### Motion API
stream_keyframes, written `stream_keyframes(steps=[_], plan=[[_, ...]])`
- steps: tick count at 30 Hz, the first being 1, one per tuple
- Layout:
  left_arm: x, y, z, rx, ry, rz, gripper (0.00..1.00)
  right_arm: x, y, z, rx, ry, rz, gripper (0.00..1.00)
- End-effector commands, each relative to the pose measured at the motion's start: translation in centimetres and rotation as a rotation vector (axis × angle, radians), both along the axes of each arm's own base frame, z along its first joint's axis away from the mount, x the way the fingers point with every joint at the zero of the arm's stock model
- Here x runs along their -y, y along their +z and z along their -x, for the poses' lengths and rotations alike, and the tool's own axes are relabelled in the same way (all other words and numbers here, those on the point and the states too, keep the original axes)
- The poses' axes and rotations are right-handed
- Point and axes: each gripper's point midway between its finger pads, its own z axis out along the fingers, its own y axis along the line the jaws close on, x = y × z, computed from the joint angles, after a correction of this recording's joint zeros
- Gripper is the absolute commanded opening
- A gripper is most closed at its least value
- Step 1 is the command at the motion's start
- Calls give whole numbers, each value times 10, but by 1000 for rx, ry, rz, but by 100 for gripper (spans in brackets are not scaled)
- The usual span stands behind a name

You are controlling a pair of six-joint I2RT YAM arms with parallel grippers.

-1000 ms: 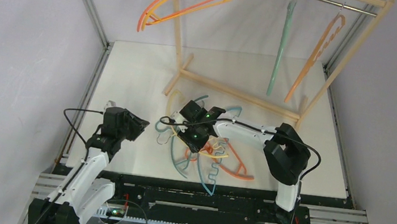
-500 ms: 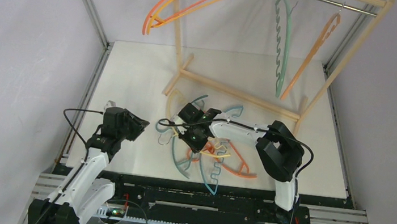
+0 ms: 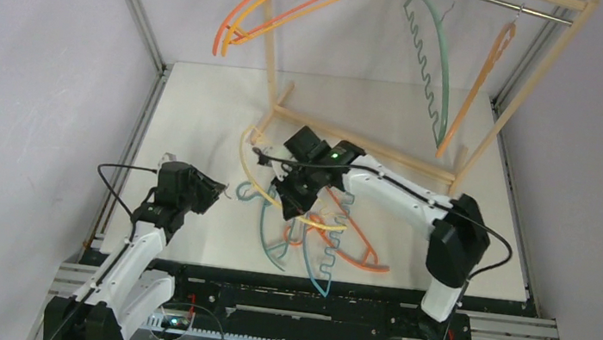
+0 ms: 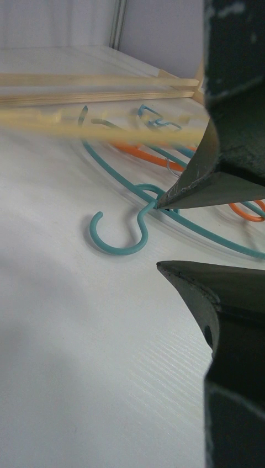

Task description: Organize the hangers

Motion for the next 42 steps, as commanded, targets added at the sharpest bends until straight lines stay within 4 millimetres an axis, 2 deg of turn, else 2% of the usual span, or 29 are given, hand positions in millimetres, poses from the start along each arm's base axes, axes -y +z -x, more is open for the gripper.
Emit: stream_keyframes(steps=[1,7,12,16,22,26,32,35,37,42], plan=[[-5,33,-21,94,8,-30,44,7,76,9,-30,-4,-180,0],[-6,36,-26,94,6,-36,43,43,114,17,-32,-79,-245,0],[-3,40,-30,104,-4,-31,43,64,165,1,18,-236,-378,0],[0,44,-36,107,-25,-29,43,72,208,-26,42,-371,-566,0],[2,49,-42,117,-40,-26,43,89,270,-84,145,-648,-815,0],[6,45,-42,112,-49,-9,43,85,312,-112,225,-692,-972,0],[7,46,-42,113,-59,-8,43,87,364,-162,301,-771,-1161,0],[7,46,-42,113,-59,-5,43,84,371,-190,278,-780,-1201,0],[7,45,-41,112,-54,-4,43,83,381,-203,266,-770,-1250,0],[6,41,-37,108,-46,3,43,87,388,-234,282,-779,-1276,0]])
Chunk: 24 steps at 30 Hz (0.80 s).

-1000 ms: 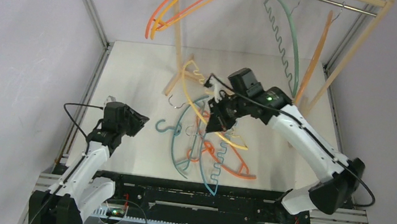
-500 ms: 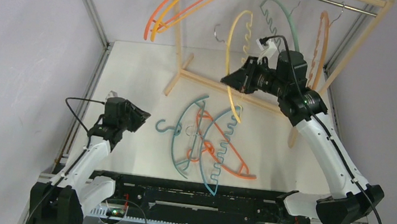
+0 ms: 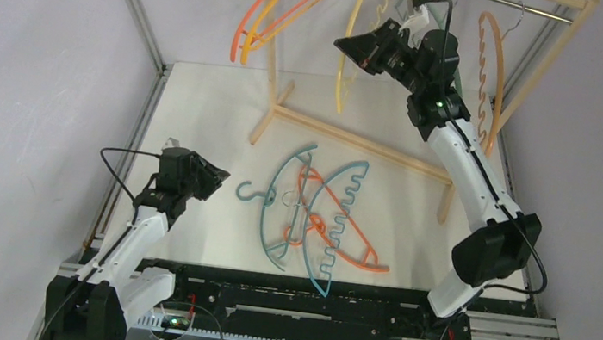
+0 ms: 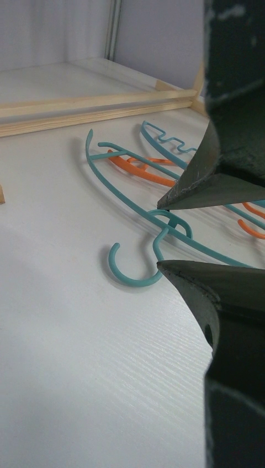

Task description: Organize the hangers

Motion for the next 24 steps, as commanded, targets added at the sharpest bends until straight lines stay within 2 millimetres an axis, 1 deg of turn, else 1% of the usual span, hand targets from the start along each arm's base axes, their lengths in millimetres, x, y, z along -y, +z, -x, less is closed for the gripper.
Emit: stream_keyframes(steps=[1,5,9,13,15,18,22,24], plan=[[0,19,-7,71,-4,7,43,10,66,-8,166,-6,-121,0],[-1,13,-4,57,-1,4,43,15,68,-24,163,-16,-149,0],[-1,11,-5,48,-2,3,43,19,65,-28,155,-38,-148,0],[-1,11,-8,47,-5,2,43,29,49,-33,105,-105,-135,0],[-1,12,-10,47,-7,1,43,35,41,-31,79,-131,-135,0],[0,10,-11,41,-12,2,43,43,21,-31,25,-167,-125,0],[1,5,-12,32,-16,4,43,56,0,-22,-26,-234,-87,1],[1,4,-11,32,-14,9,43,66,-7,-18,-37,-282,-65,5]])
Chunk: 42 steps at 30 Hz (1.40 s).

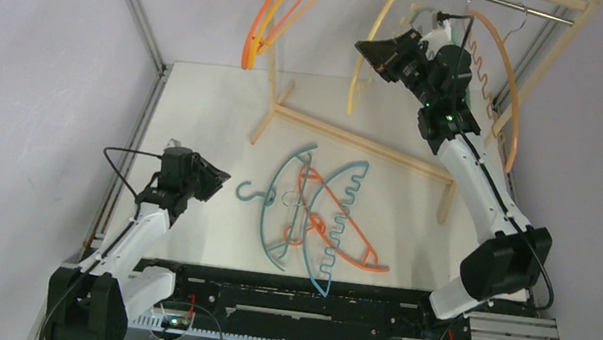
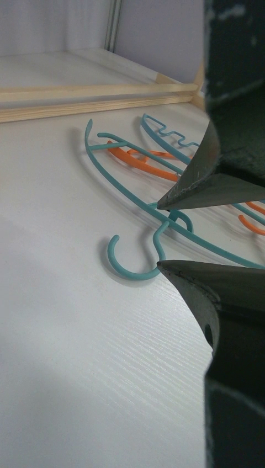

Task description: Organize the hangers

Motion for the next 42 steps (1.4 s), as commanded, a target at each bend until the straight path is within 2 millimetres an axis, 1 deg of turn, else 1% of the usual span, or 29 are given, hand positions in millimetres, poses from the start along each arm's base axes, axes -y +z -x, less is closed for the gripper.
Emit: stream_keyframes(steps=[1,4,8,9,10,15,19,23,27,30,32,34,35,36,38,39,42], plan=[[1,12,-11,61,-10,10,43,35,0,9,-9,-158,30,8],[2,12,-11,64,-11,13,43,47,-2,15,-7,-215,62,23],[2,12,-11,68,-13,10,43,49,7,23,11,-219,103,43],[1,13,-11,69,-12,9,43,49,10,26,13,-217,116,52],[1,13,-11,70,-13,8,43,46,13,30,23,-208,130,57],[1,13,-12,72,-11,12,43,40,31,54,93,-192,178,72],[2,13,-13,73,-18,11,43,35,37,72,133,-196,225,80],[3,15,-14,78,-18,13,43,35,34,87,156,-242,311,82],[3,15,-14,80,-19,15,43,31,42,110,228,-268,397,82],[3,15,-14,81,-21,15,43,22,50,131,321,-272,503,82],[3,15,-14,80,-21,13,43,7,49,146,369,-212,584,82],[3,14,-14,80,-24,10,43,-14,34,159,395,-96,673,82],[2,14,-14,78,-23,7,44,-28,23,168,401,-4,705,82],[2,12,-14,76,-22,5,44,-38,7,175,382,80,742,82],[2,10,-13,70,-20,4,44,-54,-28,188,335,224,832,81],[2,9,-12,69,-20,5,44,-59,-49,194,301,279,886,81],[0,9,-10,78,-22,-7,49,-60,-114,205,198,383,1031,81]])
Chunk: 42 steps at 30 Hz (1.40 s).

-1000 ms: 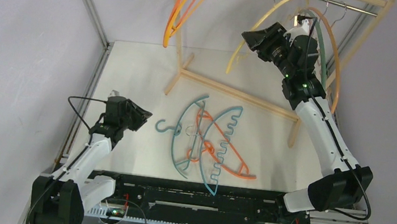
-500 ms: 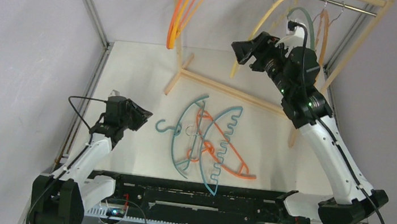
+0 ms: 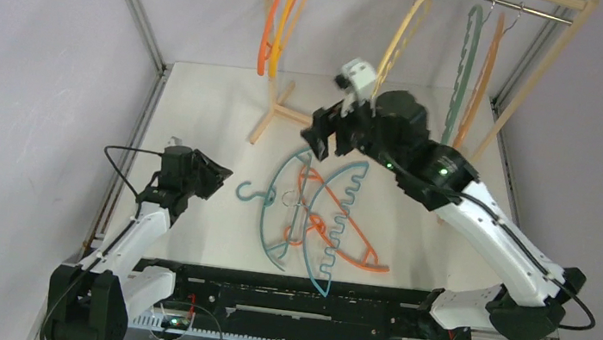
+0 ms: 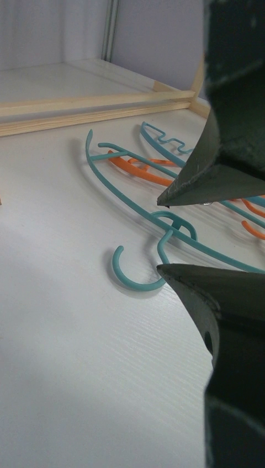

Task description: Organize the hangers

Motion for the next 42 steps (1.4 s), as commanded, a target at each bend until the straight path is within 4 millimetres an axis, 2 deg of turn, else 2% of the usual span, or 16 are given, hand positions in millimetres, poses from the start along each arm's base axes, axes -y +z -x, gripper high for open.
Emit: stream_keyframes(steps=[1,4,10,13,17,19,22,26,31,39,42], plan=[[-4,4,-3,47,-7,-29,50,3,-116,24,-200,108,338,81],[-7,6,0,55,-13,-52,57,9,-158,33,-285,114,393,81],[-9,10,1,83,-20,-80,66,6,-219,57,-470,172,473,79],[-10,11,-1,95,-17,-80,69,0,-242,70,-503,178,522,79],[-10,12,-5,97,-12,-81,77,-12,-266,90,-560,181,539,79],[-12,14,-8,96,-11,-94,88,-12,-284,104,-615,172,535,79],[-15,16,-9,79,-13,-126,97,-11,-304,123,-685,173,513,78],[-19,23,-10,79,-17,-158,99,-6,-326,141,-714,160,503,78],[-20,30,-8,91,-9,-160,100,-10,-349,158,-758,187,495,76],[-23,31,1,86,-9,-173,100,-23,-359,157,-755,209,486,74],[-23,28,5,83,-7,-172,100,-26,-371,155,-763,203,504,71]])
